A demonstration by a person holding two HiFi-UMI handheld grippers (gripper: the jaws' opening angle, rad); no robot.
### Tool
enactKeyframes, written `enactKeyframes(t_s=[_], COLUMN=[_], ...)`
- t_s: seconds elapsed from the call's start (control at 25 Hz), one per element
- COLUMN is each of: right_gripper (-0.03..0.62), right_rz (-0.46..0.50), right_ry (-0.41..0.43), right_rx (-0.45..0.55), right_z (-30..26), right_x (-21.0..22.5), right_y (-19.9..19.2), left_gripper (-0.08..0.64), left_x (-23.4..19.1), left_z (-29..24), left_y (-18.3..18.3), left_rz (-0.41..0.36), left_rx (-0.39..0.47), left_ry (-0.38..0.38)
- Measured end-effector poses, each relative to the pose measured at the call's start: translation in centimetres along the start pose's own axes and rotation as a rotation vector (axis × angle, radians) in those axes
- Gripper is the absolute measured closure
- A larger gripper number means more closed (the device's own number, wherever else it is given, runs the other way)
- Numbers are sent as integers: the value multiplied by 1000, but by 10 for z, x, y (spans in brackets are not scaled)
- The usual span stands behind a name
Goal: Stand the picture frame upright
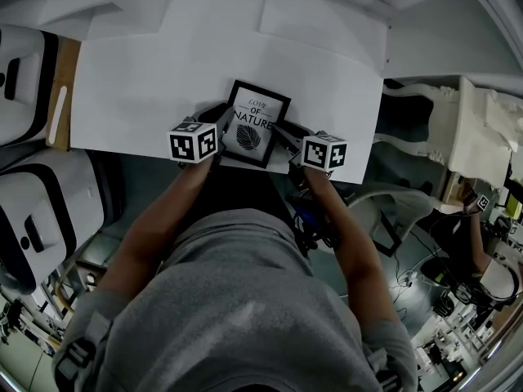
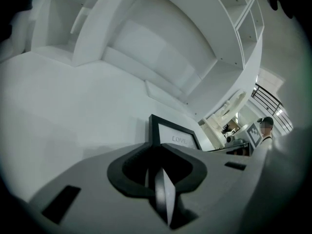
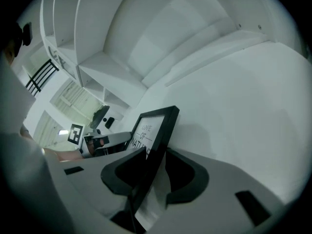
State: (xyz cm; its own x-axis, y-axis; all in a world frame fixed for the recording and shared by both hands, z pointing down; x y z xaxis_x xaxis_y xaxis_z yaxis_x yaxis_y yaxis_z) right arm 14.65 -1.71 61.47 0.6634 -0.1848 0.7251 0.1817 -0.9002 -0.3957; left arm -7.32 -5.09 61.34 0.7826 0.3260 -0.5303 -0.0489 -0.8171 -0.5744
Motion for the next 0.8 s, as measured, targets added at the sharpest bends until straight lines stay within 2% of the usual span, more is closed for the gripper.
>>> enactKeyframes(t_s=[0.16, 0.36, 0.56, 0.8], right_gripper=[459, 468, 472, 479], right_rz=[-23, 12, 25, 32], right_ry=[40, 36, 33, 65], right_rx=[7, 6, -2, -6], right_z=[-4, -1, 0, 5], right_x=[-8, -11, -14, -20], right_y=[1, 10, 16, 22], left_gripper=[488, 488, 485, 485], left_x=[-3, -3, -3, -3], left_z=[2, 2, 4, 5], left_y=[1, 0, 5, 4], left_rz=[34, 13, -28, -30], left_rx=[13, 12, 32, 31], left_ry=[-4, 2, -33, -61])
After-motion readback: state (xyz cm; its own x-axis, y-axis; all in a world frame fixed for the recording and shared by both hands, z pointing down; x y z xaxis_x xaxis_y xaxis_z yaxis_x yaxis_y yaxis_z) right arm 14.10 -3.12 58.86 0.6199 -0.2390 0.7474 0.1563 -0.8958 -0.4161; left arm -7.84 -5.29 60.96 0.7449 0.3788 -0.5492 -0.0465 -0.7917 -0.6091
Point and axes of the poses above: the fingertips, and each gripper's own axes: z backward along the fingers, x to its right, y out of its top, the point moved 7 cm from there along z, backward along the fingers, and after that the axes turned 2 degrees about -z, right-handed, at the moved point
